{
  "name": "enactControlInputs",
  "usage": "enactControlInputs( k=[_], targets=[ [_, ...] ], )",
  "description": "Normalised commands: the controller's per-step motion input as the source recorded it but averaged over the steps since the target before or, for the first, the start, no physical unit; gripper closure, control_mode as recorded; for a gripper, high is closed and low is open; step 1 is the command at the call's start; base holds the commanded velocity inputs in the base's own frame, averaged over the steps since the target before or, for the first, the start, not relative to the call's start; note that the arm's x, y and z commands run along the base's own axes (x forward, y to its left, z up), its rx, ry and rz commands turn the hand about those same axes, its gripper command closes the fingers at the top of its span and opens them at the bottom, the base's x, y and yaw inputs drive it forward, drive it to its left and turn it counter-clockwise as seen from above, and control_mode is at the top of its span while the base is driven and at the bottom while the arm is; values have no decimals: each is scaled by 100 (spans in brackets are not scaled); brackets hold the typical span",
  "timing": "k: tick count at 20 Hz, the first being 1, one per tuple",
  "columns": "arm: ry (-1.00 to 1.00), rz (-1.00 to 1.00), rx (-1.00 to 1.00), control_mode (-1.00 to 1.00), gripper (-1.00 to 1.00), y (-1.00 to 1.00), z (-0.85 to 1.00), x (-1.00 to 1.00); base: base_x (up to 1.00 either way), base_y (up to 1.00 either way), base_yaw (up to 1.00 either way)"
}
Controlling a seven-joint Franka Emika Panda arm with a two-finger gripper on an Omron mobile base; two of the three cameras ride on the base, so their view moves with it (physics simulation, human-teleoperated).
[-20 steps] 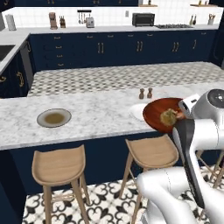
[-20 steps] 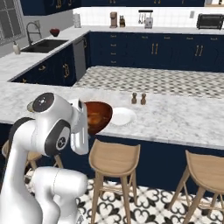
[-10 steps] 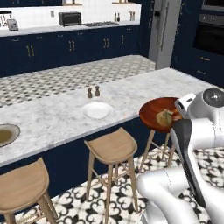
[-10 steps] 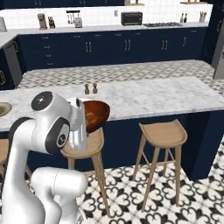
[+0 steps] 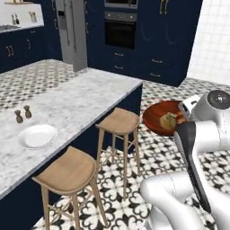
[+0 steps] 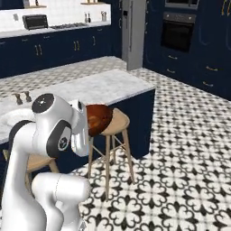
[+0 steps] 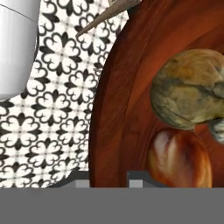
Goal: Pick the chicken drumstick and onion from their plates and place them in the bowl. Then put the bowl in the fridge.
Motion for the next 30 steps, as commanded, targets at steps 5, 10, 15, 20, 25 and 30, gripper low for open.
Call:
enactControlInputs(
  k=[5, 10, 15, 20, 25, 30],
  targets=[
    [0, 0, 0, 100, 100, 0, 0, 0, 28, -4, -73],
    [0, 0, 0, 100, 100, 0, 0, 0, 97, -44, -36],
    [0, 0, 0, 100, 100, 0, 0, 0, 100, -51, -1],
    [0, 0, 0, 100, 100, 0, 0, 0, 100, -45, 5],
    [0, 0, 0, 100, 100, 0, 0, 0, 100, -38, 4],
    [0, 0, 0, 100, 100, 0, 0, 0, 100, -16, 10]
  ],
)
